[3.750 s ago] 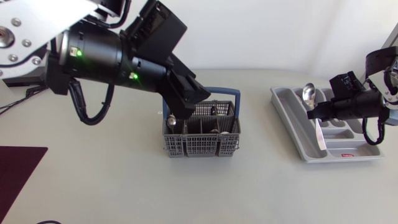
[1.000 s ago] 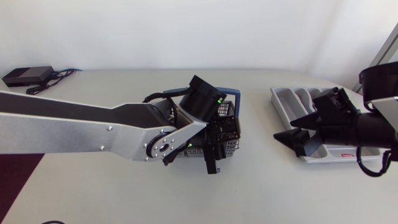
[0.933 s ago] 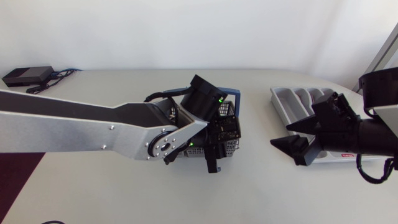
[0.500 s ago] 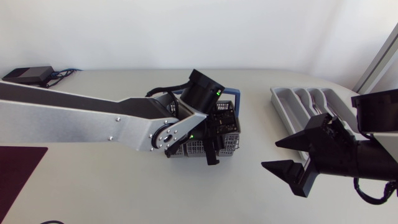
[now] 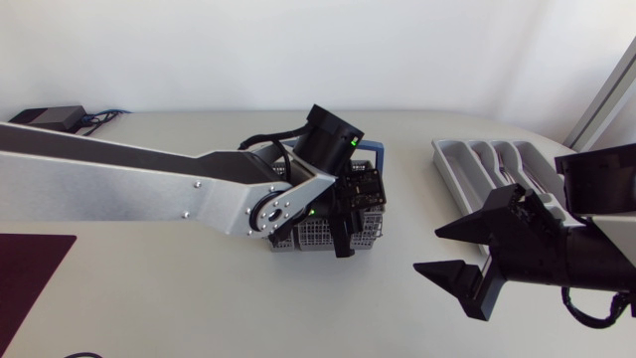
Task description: Sort the cutlery from the basket into the organizer compartments.
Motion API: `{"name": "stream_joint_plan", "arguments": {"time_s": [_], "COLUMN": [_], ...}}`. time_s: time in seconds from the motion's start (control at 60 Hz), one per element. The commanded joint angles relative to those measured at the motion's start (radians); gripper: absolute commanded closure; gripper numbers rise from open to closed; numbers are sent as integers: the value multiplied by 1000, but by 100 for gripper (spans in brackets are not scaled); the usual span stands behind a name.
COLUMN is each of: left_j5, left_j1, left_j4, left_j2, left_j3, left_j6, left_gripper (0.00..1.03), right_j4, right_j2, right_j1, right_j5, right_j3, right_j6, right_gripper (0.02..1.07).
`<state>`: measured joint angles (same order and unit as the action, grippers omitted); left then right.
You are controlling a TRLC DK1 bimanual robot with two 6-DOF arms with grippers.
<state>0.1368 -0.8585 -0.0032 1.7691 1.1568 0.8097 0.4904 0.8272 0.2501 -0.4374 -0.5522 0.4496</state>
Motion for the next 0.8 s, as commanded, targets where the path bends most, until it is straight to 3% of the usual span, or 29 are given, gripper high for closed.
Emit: {"name": "stream_joint_plan", "arguments": {"time_s": [0.0,0.783], "left_j5": [7,-13], "left_j1": [1,-8], "left_j4": [-14,-158], "left_j2": [32,93], "left_j3": [37,121], "left_j6": [29,74], "left_gripper": [57,79], "right_j4": [-6,-24], "right_j2": [-5,-3], "right_j1": [9,29], "right_j5": [8,-6], "right_j3": [34,48], "right_j6": [-5,-2], "right_gripper": [15,15]}}
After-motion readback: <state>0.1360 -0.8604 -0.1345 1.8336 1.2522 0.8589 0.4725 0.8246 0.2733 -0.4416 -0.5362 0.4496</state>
